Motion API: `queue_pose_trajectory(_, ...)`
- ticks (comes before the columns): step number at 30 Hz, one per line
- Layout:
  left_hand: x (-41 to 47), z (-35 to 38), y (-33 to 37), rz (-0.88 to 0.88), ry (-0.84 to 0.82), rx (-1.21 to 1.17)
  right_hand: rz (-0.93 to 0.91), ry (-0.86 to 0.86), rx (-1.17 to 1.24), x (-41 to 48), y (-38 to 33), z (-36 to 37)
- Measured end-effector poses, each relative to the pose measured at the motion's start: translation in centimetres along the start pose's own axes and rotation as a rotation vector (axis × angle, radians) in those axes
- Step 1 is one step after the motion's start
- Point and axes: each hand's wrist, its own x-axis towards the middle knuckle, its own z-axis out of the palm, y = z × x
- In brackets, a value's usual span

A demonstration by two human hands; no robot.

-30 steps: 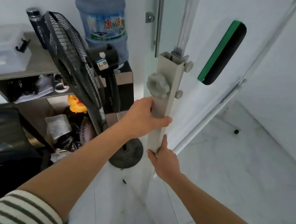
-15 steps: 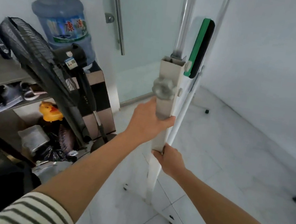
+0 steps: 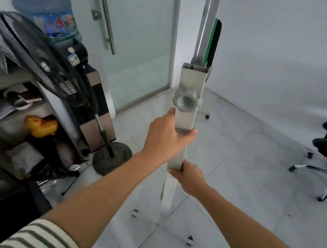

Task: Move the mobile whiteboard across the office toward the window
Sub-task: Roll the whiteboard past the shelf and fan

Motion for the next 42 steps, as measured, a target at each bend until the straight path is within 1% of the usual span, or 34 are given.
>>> queue_pose_trajectory(4, -4.8, -1.4, 0.3, 0.009, 0.003, -0.015, -0.010, -0.006, -0.032, -4.4, -0.1, 2.1)
queue_pose_trajectory(10, -13.0, -3.5, 1.3, -0.053, 0.063, -0.070, -0.087, -0.014, -0.092, -11.6, -0.3, 5.1)
queue_pose_trajectory(13, -17.0, -4.5, 1.6, -0.071, 0.079, -0.052, -0.126, -0.012, -0.146, -15.2, -0.4, 6.8)
queue_pose_trajectory(18, -23.3, -6.4, 1.7, -0.112, 0.083, -0.079, -0.116, -0.012, -0.166, -20.9, -0.4, 10.3)
queue_pose_trajectory(21, -27.0, -7.7, 1.6, -0.100, 0.092, -0.089, -0.141, -0.008, -0.189, -24.2, -0.8, 12.3)
queue_pose_trajectory(26, -32.7, -10.6, 1.2, -0.077, 0.068, -0.084, -0.110, 0.010, -0.182, -29.5, -1.8, 15.6)
queue_pose_trajectory(33, -40.4, -15.7, 0.1, -0.039, 0.017, -0.042, -0.033, 0.048, -0.106, -37.2, -4.8, 21.3)
queue_pose_trajectory(36, -44.3, -17.9, -0.7, -0.029, -0.008, -0.060, -0.023, 0.047, -0.107, -40.8, -6.2, 24.0)
queue_pose_trajectory(42, -52.5, -22.3, -1.7, -0.067, 0.044, -0.067, -0.063, -0.018, -0.113, -47.9, -8.7, 28.7)
